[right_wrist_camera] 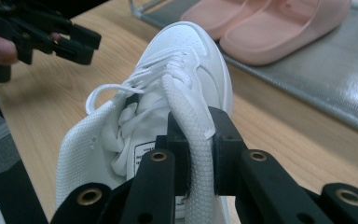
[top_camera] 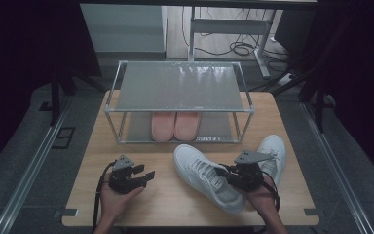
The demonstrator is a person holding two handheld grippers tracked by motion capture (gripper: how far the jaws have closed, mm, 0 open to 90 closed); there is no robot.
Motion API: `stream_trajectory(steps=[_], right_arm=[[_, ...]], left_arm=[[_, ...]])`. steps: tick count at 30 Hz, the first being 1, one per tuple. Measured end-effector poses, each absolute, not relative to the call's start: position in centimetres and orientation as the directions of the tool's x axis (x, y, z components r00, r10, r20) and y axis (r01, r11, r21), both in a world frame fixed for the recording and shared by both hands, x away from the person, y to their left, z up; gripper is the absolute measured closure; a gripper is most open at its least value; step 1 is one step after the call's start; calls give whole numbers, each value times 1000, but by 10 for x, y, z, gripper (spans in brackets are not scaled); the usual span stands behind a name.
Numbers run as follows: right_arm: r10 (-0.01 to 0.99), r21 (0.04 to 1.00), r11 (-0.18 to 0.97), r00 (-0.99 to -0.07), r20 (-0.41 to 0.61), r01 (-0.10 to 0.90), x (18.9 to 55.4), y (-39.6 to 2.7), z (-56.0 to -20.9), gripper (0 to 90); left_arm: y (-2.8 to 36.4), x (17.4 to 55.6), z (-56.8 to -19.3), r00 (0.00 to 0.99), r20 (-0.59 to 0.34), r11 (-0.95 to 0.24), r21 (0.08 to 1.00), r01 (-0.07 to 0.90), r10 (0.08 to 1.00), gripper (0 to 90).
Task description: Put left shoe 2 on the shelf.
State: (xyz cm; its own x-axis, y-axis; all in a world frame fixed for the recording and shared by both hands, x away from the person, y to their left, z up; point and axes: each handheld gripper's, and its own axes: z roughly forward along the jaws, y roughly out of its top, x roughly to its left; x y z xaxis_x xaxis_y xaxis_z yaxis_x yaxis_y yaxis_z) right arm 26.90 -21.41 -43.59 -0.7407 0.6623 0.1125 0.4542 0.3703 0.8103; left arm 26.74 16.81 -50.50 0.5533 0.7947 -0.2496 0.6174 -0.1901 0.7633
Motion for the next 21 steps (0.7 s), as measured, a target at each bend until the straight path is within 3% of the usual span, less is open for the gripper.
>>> stream_trajectory(steps=[21], right_arm=[[632, 890, 302, -771, 82, 342, 268, -207, -382, 813]], left_arm=[[169, 268, -505, 553, -251, -192, 761, 620, 794, 458]])
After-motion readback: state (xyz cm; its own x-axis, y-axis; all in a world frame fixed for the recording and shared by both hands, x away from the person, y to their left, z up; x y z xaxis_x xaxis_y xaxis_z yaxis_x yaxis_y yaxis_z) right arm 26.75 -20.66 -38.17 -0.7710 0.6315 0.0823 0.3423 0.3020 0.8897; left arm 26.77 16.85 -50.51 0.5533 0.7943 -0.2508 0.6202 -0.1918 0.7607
